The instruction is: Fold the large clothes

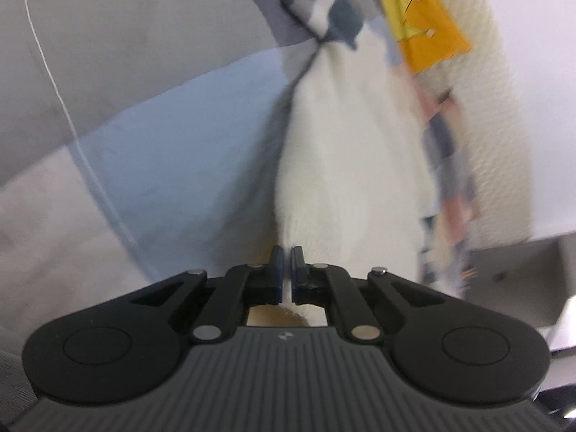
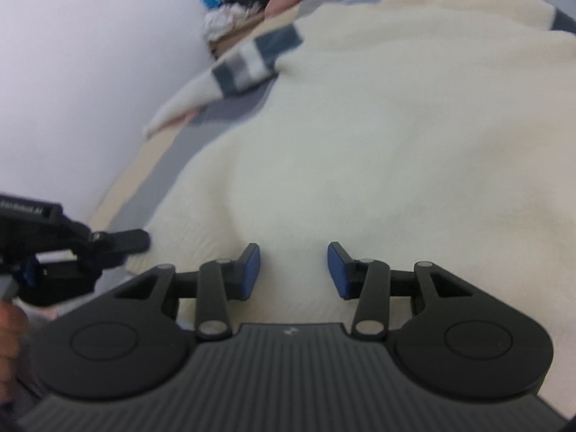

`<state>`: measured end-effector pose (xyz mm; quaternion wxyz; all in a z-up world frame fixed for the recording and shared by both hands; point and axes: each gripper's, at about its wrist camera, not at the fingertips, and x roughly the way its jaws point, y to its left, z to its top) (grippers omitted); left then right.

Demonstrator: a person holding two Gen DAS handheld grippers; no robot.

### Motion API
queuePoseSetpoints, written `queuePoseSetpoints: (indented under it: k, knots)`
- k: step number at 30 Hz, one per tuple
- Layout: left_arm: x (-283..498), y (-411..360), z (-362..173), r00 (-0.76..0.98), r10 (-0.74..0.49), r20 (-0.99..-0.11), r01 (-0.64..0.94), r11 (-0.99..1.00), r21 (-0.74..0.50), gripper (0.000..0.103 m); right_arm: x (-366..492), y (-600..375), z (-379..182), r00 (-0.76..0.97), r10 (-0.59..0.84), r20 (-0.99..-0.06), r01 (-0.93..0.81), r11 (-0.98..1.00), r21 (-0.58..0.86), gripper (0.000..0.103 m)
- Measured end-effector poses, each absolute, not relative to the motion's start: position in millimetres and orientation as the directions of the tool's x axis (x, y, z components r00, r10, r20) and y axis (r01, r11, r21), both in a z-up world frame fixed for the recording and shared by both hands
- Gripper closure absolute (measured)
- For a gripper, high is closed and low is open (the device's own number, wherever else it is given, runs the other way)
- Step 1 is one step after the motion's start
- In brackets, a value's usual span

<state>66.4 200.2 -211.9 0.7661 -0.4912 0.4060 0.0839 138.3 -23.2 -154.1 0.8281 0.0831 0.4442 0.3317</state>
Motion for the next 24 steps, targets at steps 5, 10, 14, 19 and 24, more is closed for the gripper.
queuePoseSetpoints:
  k: [5, 10, 14, 19, 24]
  knots:
    - [83, 199, -228, 0.513, -0.190, -0.837, -0.623, 0.588, -0.515, 0.098, 133, -10, -166, 0.346, 0.559, -0.753, -0.516, 0.784, 0.345, 0.058]
    - [92, 195, -241, 0.442, -0.159, -0.883, -0.632, 0.643, -0.432, 0.097, 127, -5, -168, 0.362, 0.537, -0.762, -0.539, 0.787, 0.300, 0.058]
    - [98, 193, -241, 0.419, -0.164, -0.893, -0.638, 0.646, -0.418, 0.093, 127, -12, -167, 0.370, 0.550, -0.749, -0.523, 0.789, 0.321, 0.060]
    - [96, 196, -232, 0.406, -0.191, -0.894, -0.630, 0.650, -0.425, 0.066, 127, -16, -162, 0.374, 0.571, -0.731, -0.508, 0.785, 0.353, 0.058]
    - [97, 189, -207, 0.422, -0.157, -0.893, -0.577, 0.713, -0.398, 0.035, 121, -31, -133, 0.456, 0.627, -0.631, -0.502, 0.767, 0.400, 0.058]
